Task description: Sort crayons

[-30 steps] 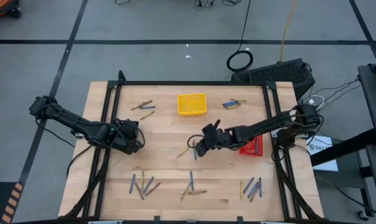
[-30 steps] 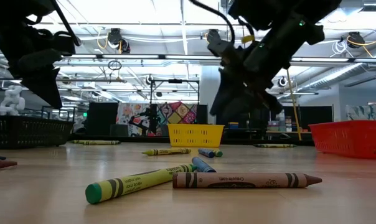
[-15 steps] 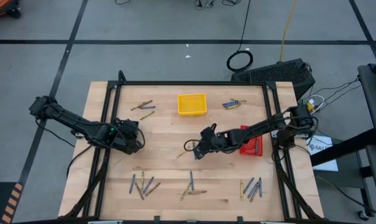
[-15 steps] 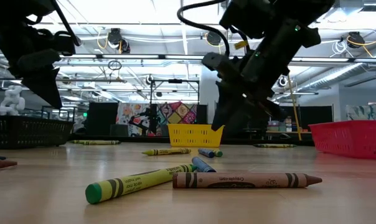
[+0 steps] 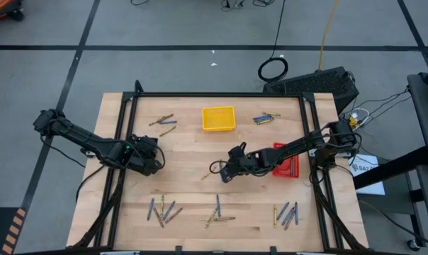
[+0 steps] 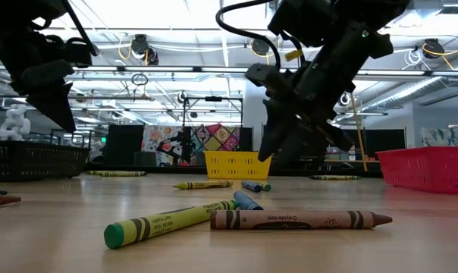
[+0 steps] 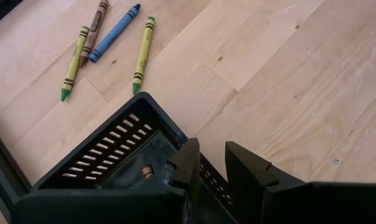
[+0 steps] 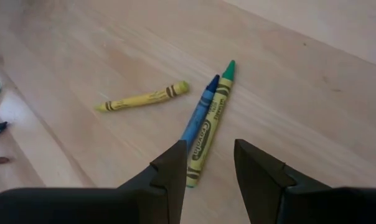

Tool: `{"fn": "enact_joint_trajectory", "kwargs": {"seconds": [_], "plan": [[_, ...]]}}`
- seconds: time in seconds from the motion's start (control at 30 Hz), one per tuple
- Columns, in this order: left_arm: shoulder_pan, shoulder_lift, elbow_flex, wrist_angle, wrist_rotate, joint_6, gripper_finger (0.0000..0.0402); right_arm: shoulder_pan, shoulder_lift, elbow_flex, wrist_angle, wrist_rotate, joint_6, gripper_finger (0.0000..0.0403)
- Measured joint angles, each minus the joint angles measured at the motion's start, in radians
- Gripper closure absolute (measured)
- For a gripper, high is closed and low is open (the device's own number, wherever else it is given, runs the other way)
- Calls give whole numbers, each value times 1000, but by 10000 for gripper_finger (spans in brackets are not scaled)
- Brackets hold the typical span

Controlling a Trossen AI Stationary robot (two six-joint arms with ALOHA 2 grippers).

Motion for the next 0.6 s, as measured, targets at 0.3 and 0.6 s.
{"fn": "enact_joint_trajectory", "kwargs": {"seconds": [0.3, 0.6], "plan": [[0, 0, 0, 0, 0, -1, 324, 36, 3, 0, 9, 16, 55, 284], [0, 0, 0, 0, 0, -2, 324, 43, 73, -1, 71, 33, 77, 284]]}}
